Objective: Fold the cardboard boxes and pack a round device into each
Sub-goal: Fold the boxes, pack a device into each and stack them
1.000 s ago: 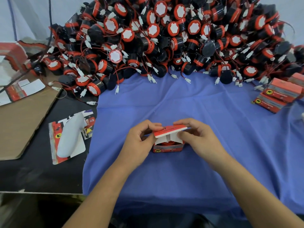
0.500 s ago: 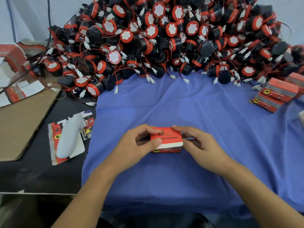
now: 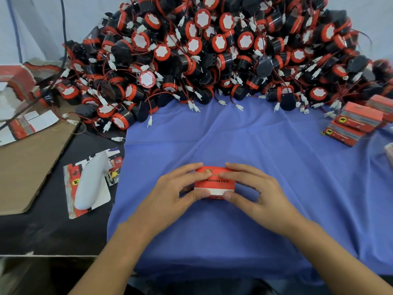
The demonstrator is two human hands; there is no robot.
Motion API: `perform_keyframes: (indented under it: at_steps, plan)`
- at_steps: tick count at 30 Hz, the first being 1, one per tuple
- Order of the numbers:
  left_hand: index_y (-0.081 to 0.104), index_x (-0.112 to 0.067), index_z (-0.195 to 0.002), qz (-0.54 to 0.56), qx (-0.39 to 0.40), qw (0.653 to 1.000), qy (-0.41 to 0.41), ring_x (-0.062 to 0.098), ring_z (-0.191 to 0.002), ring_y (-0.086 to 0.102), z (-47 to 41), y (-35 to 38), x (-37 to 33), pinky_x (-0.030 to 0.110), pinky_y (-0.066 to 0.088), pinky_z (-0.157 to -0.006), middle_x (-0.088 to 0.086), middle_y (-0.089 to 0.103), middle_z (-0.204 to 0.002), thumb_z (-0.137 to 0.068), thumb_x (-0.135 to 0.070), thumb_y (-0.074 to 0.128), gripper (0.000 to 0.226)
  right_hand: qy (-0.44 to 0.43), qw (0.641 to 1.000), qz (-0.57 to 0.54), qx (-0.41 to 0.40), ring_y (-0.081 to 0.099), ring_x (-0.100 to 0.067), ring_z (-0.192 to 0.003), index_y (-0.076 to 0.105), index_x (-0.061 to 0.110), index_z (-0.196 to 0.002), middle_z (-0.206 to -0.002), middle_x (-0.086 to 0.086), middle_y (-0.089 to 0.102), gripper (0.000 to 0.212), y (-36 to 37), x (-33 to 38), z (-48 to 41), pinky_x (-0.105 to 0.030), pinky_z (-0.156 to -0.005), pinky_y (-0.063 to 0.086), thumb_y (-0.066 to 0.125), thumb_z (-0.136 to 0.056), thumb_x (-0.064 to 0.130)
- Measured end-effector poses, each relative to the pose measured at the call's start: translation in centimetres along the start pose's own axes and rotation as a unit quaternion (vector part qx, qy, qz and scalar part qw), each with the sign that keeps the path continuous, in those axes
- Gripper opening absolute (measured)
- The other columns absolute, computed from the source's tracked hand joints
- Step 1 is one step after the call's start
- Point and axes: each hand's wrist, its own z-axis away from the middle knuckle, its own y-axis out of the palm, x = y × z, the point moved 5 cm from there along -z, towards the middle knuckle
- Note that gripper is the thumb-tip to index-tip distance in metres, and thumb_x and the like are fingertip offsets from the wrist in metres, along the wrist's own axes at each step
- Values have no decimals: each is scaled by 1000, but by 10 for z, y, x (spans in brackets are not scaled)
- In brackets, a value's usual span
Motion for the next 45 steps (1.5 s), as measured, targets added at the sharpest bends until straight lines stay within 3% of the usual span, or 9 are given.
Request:
perform_keyframes:
  at_steps: [5,11,15,21,28,34,38,41,45]
  plan:
    - [67,-41,-132,-105,-8,994,25,-1,-137,44,-6,-1,-7,17,34,-114,-14,54,-142,-95,-51,60,39,-28,999,30,-9,46,-1,-142,68,31,-132,-146,18,57,36,1,0,-1,-29,-116,40,71,-97,29]
    - [73,-26,-125,-131,-44,988,74,3,-130,50,-8,0,-16,12,35,-109,-6,63,-127,-98,-33,65,30,-50,997,33,-37,50,-2,-138,69,27,-129,-136,14,64,31,-2,3,-4,-26,-113,42,67,-98,22]
    - [77,-15,-115,-157,-90,975,130,9,-112,55,-7,2,-21,17,41,-102,-4,69,-116,-95,-26,70,24,-40,998,0,-52,55,-1,-133,73,32,-124,-134,19,65,30,-4,3,-4,-24,-111,45,70,-95,25]
    - [75,-13,-123,-201,-104,959,170,15,-109,55,3,9,-18,21,43,-101,-3,68,-121,-100,-25,64,28,-45,998,22,-27,45,-4,-143,70,25,-131,-146,14,58,32,3,3,6,-23,-117,37,64,-99,28]
    - [67,-14,-135,-275,-91,947,141,18,-123,59,15,17,-22,32,51,-104,-4,66,-133,-101,-31,60,39,-64,994,74,-49,43,-11,-147,70,10,-128,-148,0,57,32,10,14,14,-31,-119,39,62,-98,18]
    - [65,-5,-136,-359,-66,922,131,26,-126,62,21,25,-31,32,57,-98,6,67,-134,-82,5,80,57,-55,981,158,-94,49,-19,-142,73,7,-124,-143,-5,61,29,15,24,17,-35,-114,45,68,-96,9]
    - [66,1,-133,-446,-64,882,139,30,-121,67,28,33,-41,36,62,-86,12,69,-131,-86,4,45,52,-47,978,174,-105,49,-19,-143,71,8,-126,-146,-6,60,31,21,27,19,-37,-112,47,58,-99,16]
    - [66,1,-133,-452,-49,884,110,29,-124,66,30,35,-40,35,62,-85,13,68,-133,-83,2,35,59,-40,984,137,-109,44,-14,-146,68,9,-129,-154,-4,51,33,24,26,20,-32,-116,42,56,-100,17]
    - [60,-2,-140,-416,-58,903,90,27,-133,59,32,36,-33,34,57,-99,11,61,-143,-76,12,63,66,15,993,25,-114,37,-2,-147,51,21,-141,-160,6,40,48,20,13,21,-17,-112,39,68,-97,28]
